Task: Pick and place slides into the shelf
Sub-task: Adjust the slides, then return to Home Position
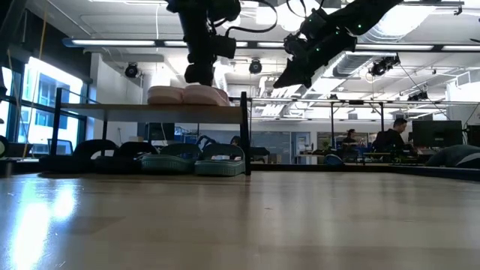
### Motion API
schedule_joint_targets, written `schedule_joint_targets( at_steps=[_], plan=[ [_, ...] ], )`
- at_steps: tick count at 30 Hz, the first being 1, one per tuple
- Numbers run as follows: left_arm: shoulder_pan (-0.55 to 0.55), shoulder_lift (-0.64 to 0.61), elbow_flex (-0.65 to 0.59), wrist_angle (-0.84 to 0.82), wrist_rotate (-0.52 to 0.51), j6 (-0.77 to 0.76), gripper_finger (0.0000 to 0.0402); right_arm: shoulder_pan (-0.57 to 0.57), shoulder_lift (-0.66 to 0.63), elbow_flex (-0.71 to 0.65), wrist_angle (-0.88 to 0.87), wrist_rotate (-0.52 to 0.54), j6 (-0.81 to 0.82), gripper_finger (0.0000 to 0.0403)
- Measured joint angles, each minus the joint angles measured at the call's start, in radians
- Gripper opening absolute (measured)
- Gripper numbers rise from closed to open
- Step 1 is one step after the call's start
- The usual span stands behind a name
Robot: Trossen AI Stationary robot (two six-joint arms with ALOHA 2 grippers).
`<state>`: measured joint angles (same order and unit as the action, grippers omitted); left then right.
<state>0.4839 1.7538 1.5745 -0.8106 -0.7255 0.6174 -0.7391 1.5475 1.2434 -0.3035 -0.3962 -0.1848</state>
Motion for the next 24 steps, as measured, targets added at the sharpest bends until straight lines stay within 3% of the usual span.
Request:
schedule_joint_targets(
  at_steps=[18,24],
  plan=[
    [-0.002,-0.081,0.0,-0.013,0.002,-0.078,0.02,0.0,0.0,0.0,0.0,0.0,-0.003,0.0],
    [-0.007,-0.154,0.0,-0.107,-0.007,-0.26,0.0204,0.0,0.0,0.0,0.019,-0.011,0.026,0.0]
  ],
)
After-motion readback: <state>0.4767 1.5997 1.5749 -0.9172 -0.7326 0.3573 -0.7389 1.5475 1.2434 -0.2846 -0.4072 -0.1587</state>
